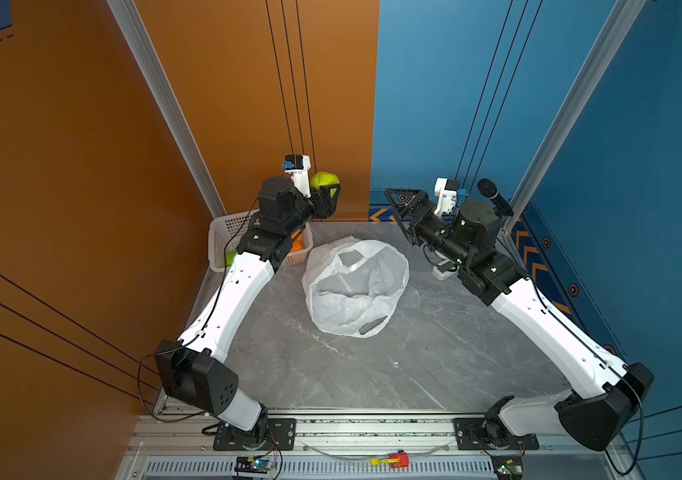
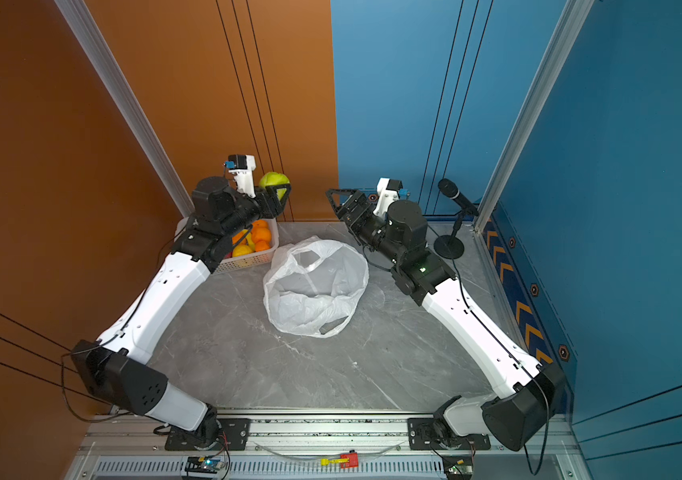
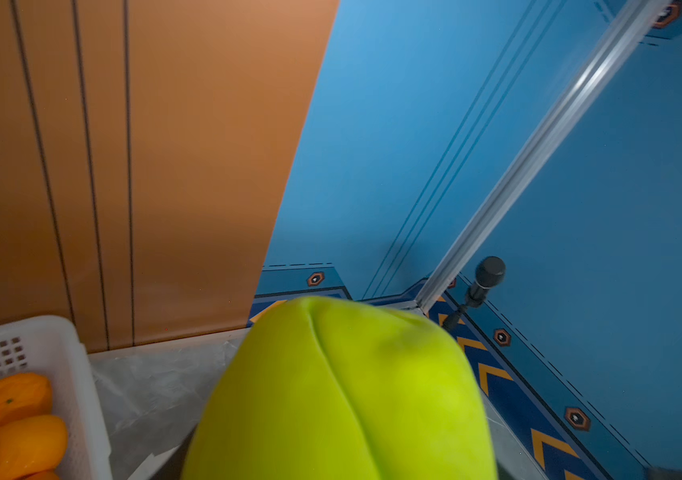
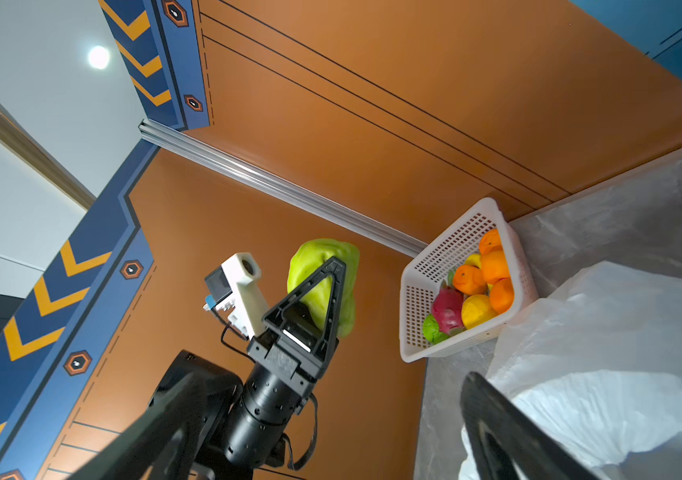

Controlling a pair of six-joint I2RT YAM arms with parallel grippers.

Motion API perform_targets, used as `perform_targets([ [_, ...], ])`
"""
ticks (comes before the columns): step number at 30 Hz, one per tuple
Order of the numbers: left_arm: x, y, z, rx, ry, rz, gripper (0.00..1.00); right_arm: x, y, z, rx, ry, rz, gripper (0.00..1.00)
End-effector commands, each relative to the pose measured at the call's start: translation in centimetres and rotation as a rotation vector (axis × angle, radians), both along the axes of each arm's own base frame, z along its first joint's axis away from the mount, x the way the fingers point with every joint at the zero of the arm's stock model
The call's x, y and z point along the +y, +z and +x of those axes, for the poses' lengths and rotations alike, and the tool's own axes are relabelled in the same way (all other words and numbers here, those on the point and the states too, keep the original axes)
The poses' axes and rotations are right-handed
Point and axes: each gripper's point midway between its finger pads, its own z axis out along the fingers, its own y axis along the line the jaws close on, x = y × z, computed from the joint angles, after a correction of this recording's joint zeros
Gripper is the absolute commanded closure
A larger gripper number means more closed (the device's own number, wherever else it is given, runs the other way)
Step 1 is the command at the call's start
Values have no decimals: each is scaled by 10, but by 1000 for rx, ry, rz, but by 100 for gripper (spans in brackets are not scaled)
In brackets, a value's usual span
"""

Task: Untie the knot of the plastic bag and take out the fruit
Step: 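Drop the green fruit into the basket with the left gripper while the right draws back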

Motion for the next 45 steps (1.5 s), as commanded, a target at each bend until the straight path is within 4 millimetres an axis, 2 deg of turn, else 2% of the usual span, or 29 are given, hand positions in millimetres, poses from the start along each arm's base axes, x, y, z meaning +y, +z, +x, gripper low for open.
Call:
perform_targets([
  [1,29,-9,24,71,111,-73,42,5,-6,2,-76,38,-154,3],
  [8,78,-53,68,239,245,-85,42,21,-4,7,-198,134,-358,0],
  [13,113,-84,93,310,337,-103,43,26,-4,12,-232,166,-436,0],
  [19,157,-124,120,366,416,-110,45,17,-5,29,-208,162,-375,0],
  [30,232,-173,168,455,522,-211,44,1,-9,55,-207,150,-330,0],
  [35,254,-193,185,452,610,-166,44,-6,-10,66,-214,128,-323,0],
  [38,264,-219,191,497,641,-196,44,-9,-11,72,-218,119,-318,0],
  [40,268,-228,196,499,649,-188,44,-11,-11,75,-219,111,-318,0],
  [45,296,-259,198,528,720,-211,44,-11,-13,84,-209,103,-299,0],
])
